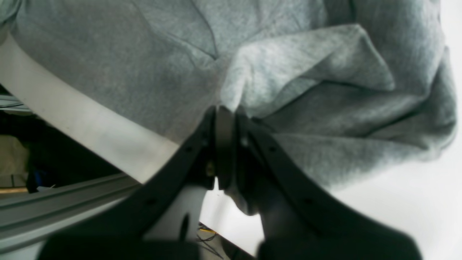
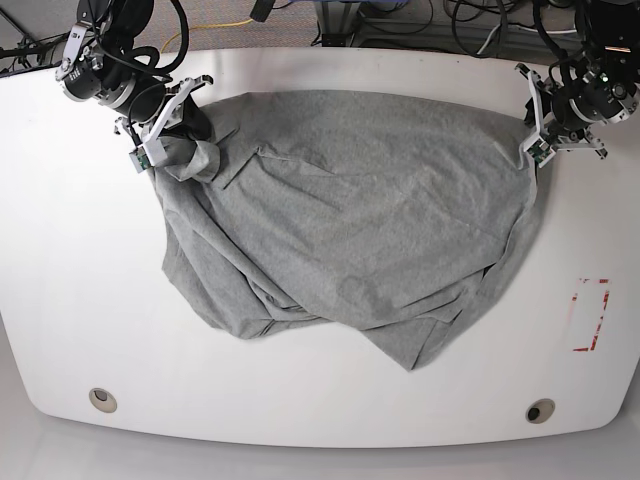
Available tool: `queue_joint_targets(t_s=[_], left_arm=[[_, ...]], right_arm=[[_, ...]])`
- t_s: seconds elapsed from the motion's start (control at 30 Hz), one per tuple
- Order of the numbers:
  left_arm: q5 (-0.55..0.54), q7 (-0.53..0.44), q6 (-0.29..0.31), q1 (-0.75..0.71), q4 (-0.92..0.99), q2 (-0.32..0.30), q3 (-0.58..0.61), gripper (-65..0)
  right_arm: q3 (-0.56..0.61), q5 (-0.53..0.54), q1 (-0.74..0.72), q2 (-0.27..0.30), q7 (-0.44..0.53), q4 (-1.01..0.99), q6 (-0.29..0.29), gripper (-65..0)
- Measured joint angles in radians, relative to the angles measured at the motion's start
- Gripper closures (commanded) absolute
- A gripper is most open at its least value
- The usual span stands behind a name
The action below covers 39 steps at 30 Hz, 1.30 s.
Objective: Fold the T-shirt properly
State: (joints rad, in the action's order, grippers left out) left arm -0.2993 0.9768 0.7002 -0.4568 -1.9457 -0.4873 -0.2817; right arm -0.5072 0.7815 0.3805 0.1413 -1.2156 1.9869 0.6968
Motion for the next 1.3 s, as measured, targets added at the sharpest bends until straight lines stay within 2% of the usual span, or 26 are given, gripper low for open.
queue_joint_targets(t_s=[0.13, 0.27, 0.4, 0.5, 0.6, 0.67, 0.7, 0.77, 0.9, 1.0, 1.13, 1.3], left_arm=[[-0.060, -0.006, 0.000, -0.016, -0.027, -0.029, 0.029, -26.4], [-0.110, 0.000, 0.000, -0.015, -0.028, -0.058, 0.062, -26.8], [-0.121, 0.001, 0.001, 0.019, -0.027, -0.045, -0.015, -26.8], [-0.126, 0.006, -0.004, 0.101, -0.021, 0.012, -0.104, -27.1], [-0.136, -0.010, -0.005, 0.154, -0.024, 0.079, -0.184, -27.2], [-0.108, 0.032, -0.003, 0.180, -0.023, 0.107, -0.196, -27.2], [-0.071, 0.072, -0.003, 0.203, -0.016, 0.126, -0.195, -27.2], [-0.048, 0.094, -0.001, 0.249, -0.001, 0.159, -0.197, -27.2], [0.044, 0.053, -0.002, 0.317, 0.022, 0.217, -0.200, -27.2], [0.163, 0.069, 0.000, 0.349, 0.081, 0.274, -0.205, -27.1], [0.241, 0.081, -0.003, 0.372, 0.114, 0.332, -0.207, -26.9], [0.257, 0.069, 0.000, 0.386, 0.158, 0.337, -0.200, -26.9]], right_arm=[[-0.003, -0.035, -0.009, -0.005, -0.003, 0.000, 0.000, 0.0], [-0.002, -0.034, -0.018, -0.008, 0.002, 0.000, 0.000, 0.0], [-0.007, -0.037, -0.017, -0.008, -0.001, 0.000, 0.000, -0.3], [-0.009, -0.036, -0.021, -0.009, 0.000, 0.000, 0.000, -8.9], [-0.008, -0.032, -0.027, -0.012, 0.000, 0.000, 0.000, -20.6], [-0.009, -0.034, -0.028, -0.010, 0.000, 0.000, 0.000, -26.3], [-0.010, -0.034, -0.030, -0.008, 0.000, 0.000, 0.000, -27.9], [-0.011, -0.033, -0.031, -0.009, -0.001, 0.000, 0.000, -30.6], [-0.016, 0.068, -0.031, -0.011, -0.001, 0.001, 0.000, -32.0], [-0.093, 0.151, -0.033, -0.014, -0.004, 0.001, 0.001, -31.5], [-0.227, 0.163, -0.036, -0.008, 0.002, 0.001, -0.001, -31.4], [-0.234, 0.163, -0.040, -0.008, -0.010, -0.001, 0.000, -31.7]])
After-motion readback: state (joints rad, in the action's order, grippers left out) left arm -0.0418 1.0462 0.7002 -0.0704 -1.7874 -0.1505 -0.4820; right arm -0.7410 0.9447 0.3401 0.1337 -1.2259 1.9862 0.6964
